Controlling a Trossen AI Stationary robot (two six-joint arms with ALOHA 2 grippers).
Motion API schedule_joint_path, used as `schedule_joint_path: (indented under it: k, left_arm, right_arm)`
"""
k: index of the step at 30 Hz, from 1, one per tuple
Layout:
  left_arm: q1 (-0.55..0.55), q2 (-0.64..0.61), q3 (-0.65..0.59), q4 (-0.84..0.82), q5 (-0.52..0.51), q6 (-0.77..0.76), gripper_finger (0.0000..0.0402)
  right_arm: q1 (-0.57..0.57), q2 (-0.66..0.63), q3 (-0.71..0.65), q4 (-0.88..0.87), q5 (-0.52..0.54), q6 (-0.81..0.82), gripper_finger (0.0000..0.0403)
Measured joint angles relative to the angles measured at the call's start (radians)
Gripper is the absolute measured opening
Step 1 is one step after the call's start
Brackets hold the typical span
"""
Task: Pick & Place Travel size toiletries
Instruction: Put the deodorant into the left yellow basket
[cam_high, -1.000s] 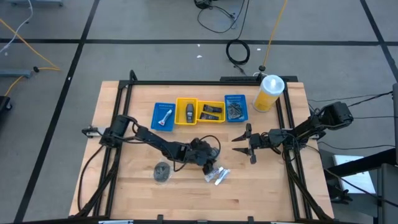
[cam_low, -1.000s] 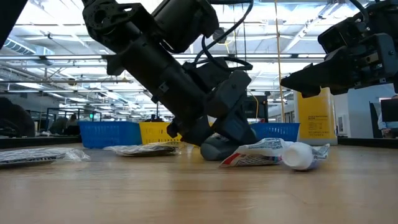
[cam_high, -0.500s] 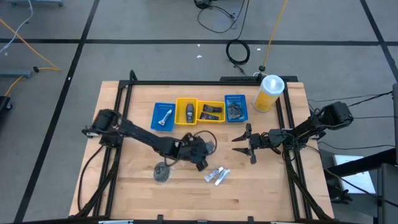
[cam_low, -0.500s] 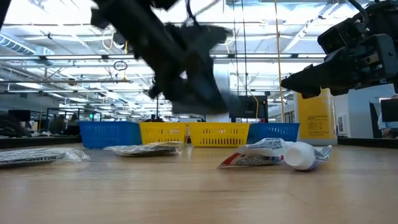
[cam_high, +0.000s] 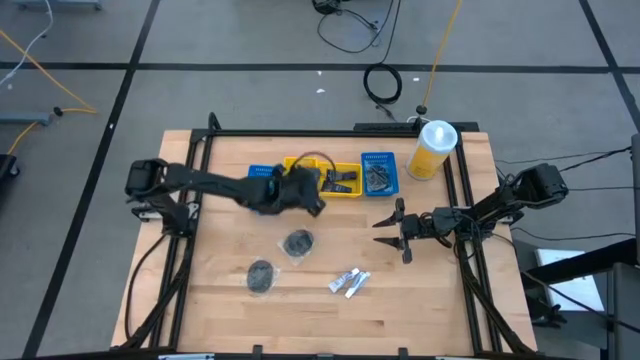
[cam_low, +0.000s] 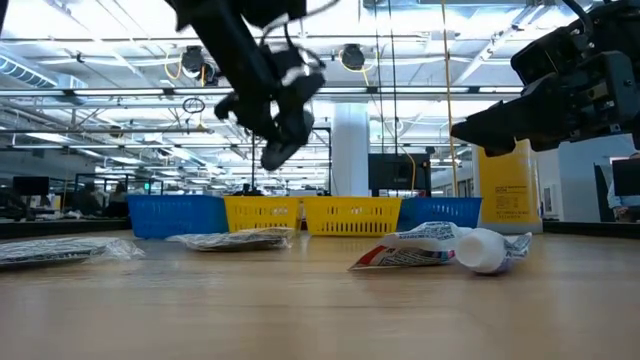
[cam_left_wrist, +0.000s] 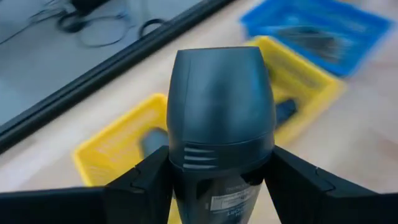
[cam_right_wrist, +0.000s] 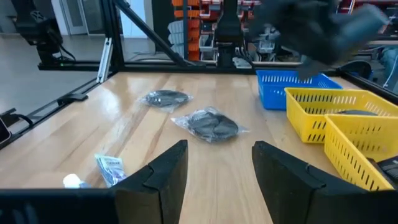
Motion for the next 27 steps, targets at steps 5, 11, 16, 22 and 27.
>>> schedule_joint_path:
  k: [5,11,16,22,27]
  left_arm:
    - [0.11,0.016,-0.001,-0.025,0.002,-0.027,0.0206]
    - [0.173,0.017,-0.002,-0.088,0.036,-0.097,0.0234]
    - [0.18,0.017,-0.046,-0.059,0.056,-0.153,0.0231]
    - [0.174,0.017,-0.103,-0.029,0.073,-0.199,0.0215]
    - [0.174,0.017,-0.111,-0.028,0.088,-0.199,0.0217]
  right_arm:
    - [0.0,0.0,0.0,-0.011,0.0,0.0,0.0171]
    - [0.0,0.0,0.0,-0.012,-0.002,0.0,0.0171]
    - [0.0,0.0,0.0,-0.012,-0.003,0.0,0.0171]
    - [0.0,0.0,0.0,-0.01,-0.003,0.003,0.0171]
    - [0.0,0.0,0.0,-0.004,-0.003,0.003,0.0171]
